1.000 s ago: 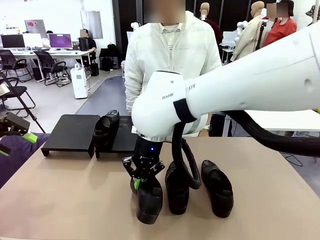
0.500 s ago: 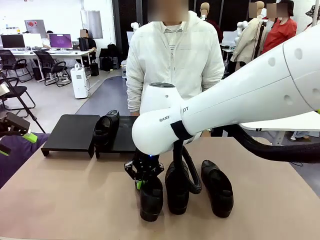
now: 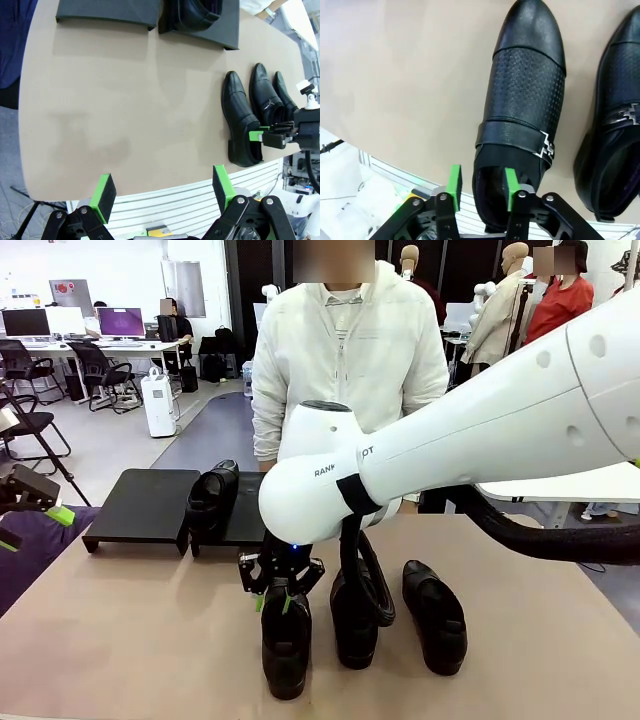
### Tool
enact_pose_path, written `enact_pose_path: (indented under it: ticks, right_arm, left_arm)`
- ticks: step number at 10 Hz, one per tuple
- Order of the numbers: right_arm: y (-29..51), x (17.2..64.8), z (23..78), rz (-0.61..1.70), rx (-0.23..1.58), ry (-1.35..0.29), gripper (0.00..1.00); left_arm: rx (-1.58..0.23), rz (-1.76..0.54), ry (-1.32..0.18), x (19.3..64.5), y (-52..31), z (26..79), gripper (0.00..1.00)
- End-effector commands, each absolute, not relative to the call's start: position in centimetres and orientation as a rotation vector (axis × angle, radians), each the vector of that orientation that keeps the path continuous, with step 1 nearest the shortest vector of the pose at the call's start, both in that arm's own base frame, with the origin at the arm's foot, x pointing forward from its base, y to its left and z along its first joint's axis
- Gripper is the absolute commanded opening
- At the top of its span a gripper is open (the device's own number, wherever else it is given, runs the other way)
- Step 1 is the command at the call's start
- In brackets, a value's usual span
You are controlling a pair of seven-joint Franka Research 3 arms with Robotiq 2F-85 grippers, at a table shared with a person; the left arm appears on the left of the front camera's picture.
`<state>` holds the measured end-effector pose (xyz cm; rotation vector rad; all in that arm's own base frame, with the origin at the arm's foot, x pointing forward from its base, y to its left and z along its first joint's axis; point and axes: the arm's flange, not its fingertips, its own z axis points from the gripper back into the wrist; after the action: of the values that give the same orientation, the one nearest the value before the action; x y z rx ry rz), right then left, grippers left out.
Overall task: Organize the shoes by placing them on the stand.
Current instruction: Pick up one Shoe and place it in the middle of the table.
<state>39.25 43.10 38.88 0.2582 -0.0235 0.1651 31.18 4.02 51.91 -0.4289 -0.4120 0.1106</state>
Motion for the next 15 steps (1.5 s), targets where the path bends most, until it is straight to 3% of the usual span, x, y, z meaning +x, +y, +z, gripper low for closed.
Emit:
enact_pose_path:
  ticks: [1, 6, 8, 10, 12, 13, 15]
  right_arm:
    - [41.1, 39.0, 41.4, 0.203, 0.349, -0.032, 1.00]
    - [18.2, 37.9, 54.0, 0.318, 0.614, 0.060, 1.00]
    - [6.6, 35.8, 56.0, 0.294, 0.785, -0.056, 1.00]
    - [-1.7, 32.9, 54.8, 0.064, 0.836, -0.223, 1.00]
    - [-4.5, 30.0, 53.0, -0.060, 0.897, -0.381, 1.00]
    - [-4.5, 32.2, 55.4, 0.055, 0.852, -0.198, 1.00]
    - [-4.5, 32.2, 55.4, 0.055, 0.852, -0.198, 1.00]
  left_arm:
    - [-0.451, 0.095, -0.418, 31.2, 4.2, 52.0, 1.00]
    - [-0.451, 0.095, -0.418, 31.2, 4.2, 52.0, 1.00]
    - [-0.451, 0.095, -0.418, 31.2, 4.2, 52.0, 1.00]
    - [-0.451, 0.095, -0.418, 31.2, 4.2, 52.0, 1.00]
    - [-0.451, 0.095, -0.418, 31.2, 4.2, 52.0, 1.00]
    - [-0.451, 0.095, -0.418, 31.2, 4.2, 52.0, 1.00]
    - [-0.451, 0.095, -0.418, 31.2, 4.2, 52.0, 1.00]
